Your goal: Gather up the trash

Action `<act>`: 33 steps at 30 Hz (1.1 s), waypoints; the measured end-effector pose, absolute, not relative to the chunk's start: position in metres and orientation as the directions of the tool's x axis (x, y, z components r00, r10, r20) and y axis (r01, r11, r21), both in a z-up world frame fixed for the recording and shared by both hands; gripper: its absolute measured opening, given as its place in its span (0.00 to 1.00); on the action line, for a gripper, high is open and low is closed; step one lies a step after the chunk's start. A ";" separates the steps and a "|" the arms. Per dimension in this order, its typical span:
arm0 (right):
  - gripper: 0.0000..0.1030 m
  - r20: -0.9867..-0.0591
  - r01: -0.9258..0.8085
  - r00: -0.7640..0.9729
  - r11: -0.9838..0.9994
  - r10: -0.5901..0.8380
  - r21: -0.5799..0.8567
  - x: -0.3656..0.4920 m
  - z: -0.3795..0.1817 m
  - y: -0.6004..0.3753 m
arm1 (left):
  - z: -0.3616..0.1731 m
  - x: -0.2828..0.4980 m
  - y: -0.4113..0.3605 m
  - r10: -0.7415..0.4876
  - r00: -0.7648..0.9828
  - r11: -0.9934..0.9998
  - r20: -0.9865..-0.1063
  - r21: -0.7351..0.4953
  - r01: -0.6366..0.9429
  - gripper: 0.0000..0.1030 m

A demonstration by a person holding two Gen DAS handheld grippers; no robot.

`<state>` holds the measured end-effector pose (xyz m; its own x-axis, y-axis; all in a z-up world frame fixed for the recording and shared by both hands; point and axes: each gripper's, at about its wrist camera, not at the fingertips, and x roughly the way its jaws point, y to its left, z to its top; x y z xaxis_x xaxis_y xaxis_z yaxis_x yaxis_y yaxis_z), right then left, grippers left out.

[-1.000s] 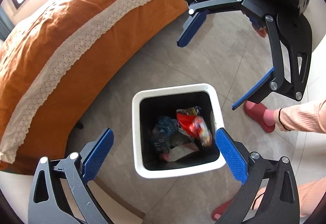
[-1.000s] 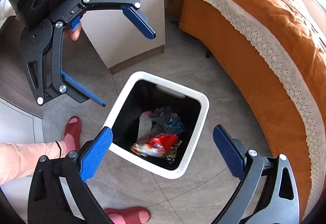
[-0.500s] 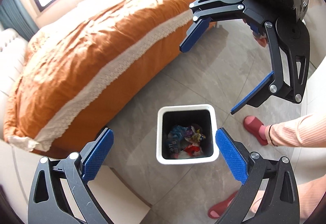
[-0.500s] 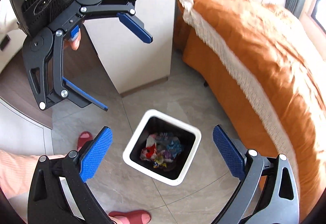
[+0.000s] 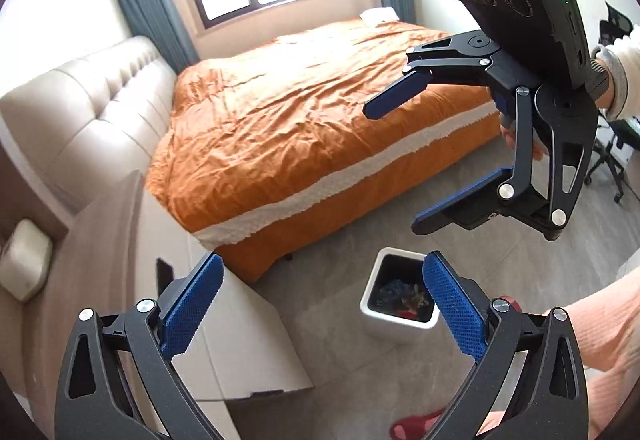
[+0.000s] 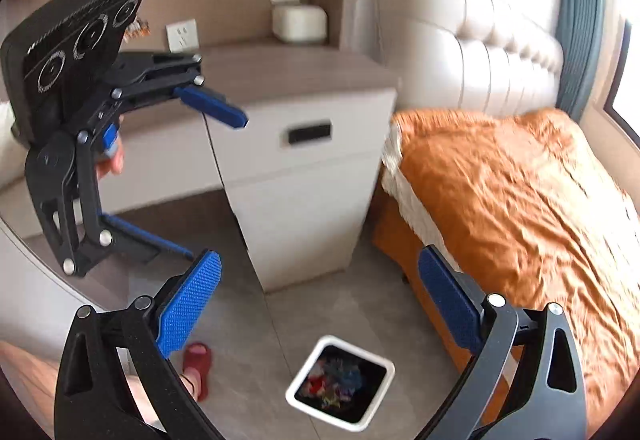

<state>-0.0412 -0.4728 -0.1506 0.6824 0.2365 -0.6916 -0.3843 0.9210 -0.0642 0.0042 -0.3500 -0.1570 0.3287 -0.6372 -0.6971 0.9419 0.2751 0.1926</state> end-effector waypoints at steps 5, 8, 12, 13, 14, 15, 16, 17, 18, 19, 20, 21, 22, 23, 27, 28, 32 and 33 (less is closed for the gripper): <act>0.96 -0.630 -0.439 0.721 0.894 0.290 -0.091 -0.014 -0.101 -0.409 | -0.111 0.011 -0.284 -0.630 0.437 0.399 -0.642 0.215 0.891 0.95; 0.96 -0.597 -0.452 0.743 0.885 0.303 -0.113 -0.001 -0.079 -0.365 | -0.083 0.023 -0.233 -0.626 0.485 0.503 -0.611 0.158 0.850 0.95; 0.96 -0.543 -0.471 0.762 0.877 0.352 -0.093 0.014 -0.058 -0.305 | -0.059 0.031 -0.172 -0.585 0.567 0.628 -0.579 0.118 0.769 0.95; 0.96 -0.535 -0.478 0.765 0.873 0.359 -0.096 0.018 -0.054 -0.288 | -0.056 0.032 -0.159 -0.575 0.583 0.650 -0.575 0.112 0.752 0.95; 0.96 -0.524 -0.484 0.769 0.869 0.367 -0.101 0.021 -0.050 -0.275 | -0.052 0.032 -0.145 -0.561 0.603 0.676 -0.568 0.107 0.729 0.95; 0.96 -0.517 -0.493 0.767 0.864 0.380 -0.097 0.024 -0.046 -0.263 | -0.049 0.032 -0.130 -0.538 0.629 0.707 -0.561 0.106 0.699 0.95; 0.96 -0.511 -0.512 0.759 0.855 0.404 -0.085 0.029 -0.042 -0.248 | -0.046 0.035 -0.117 -0.514 0.655 0.736 -0.555 0.107 0.668 0.95; 0.96 -0.505 -0.525 0.755 0.847 0.418 -0.083 0.033 -0.040 -0.236 | -0.044 0.036 -0.104 -0.484 0.682 0.767 -0.549 0.109 0.632 0.95; 0.96 -0.504 -0.537 0.751 0.839 0.428 -0.087 0.037 -0.038 -0.225 | -0.042 0.038 -0.090 -0.442 0.712 0.805 -0.545 0.108 0.583 0.95; 0.96 -0.508 -0.555 0.739 0.827 0.443 -0.087 0.042 -0.037 -0.214 | -0.041 0.041 -0.078 -0.408 0.732 0.836 -0.545 0.100 0.540 0.95; 0.96 -0.510 -0.570 0.728 0.818 0.458 -0.080 0.046 -0.037 -0.204 | -0.039 0.043 -0.067 -0.378 0.746 0.860 -0.548 0.091 0.502 0.95; 0.96 -0.513 -0.582 0.720 0.809 0.468 -0.078 0.052 -0.036 -0.193 | -0.038 0.045 -0.057 -0.333 0.767 0.890 -0.549 0.085 0.448 0.95; 0.96 -0.516 -0.591 0.713 0.802 0.474 -0.080 0.057 -0.036 -0.183 | -0.037 0.047 -0.046 -0.291 0.780 0.915 -0.554 0.076 0.396 0.95; 0.96 -0.515 -0.596 0.710 0.800 0.480 -0.077 0.059 -0.035 -0.175 | -0.036 0.048 -0.034 -0.260 0.790 0.935 -0.556 0.060 0.350 0.95; 0.96 -0.494 -0.613 0.690 0.790 0.530 -0.008 0.066 -0.026 -0.154 | -0.019 0.041 0.002 -0.160 0.833 0.982 -0.530 -0.002 0.188 0.95; 0.96 -0.471 -0.608 0.702 0.794 0.535 -0.004 0.066 -0.023 -0.150 | -0.015 0.041 0.007 -0.124 0.840 0.990 -0.528 -0.007 0.141 0.95; 0.96 -0.437 -0.616 0.707 0.788 0.557 0.008 0.072 -0.015 -0.135 | 0.003 0.035 0.019 -0.039 0.867 0.999 -0.498 -0.012 0.038 0.95; 0.96 -0.435 -0.620 0.705 0.784 0.559 0.003 0.074 -0.014 -0.132 | 0.005 0.033 0.019 -0.026 0.870 1.000 -0.492 -0.012 0.023 0.95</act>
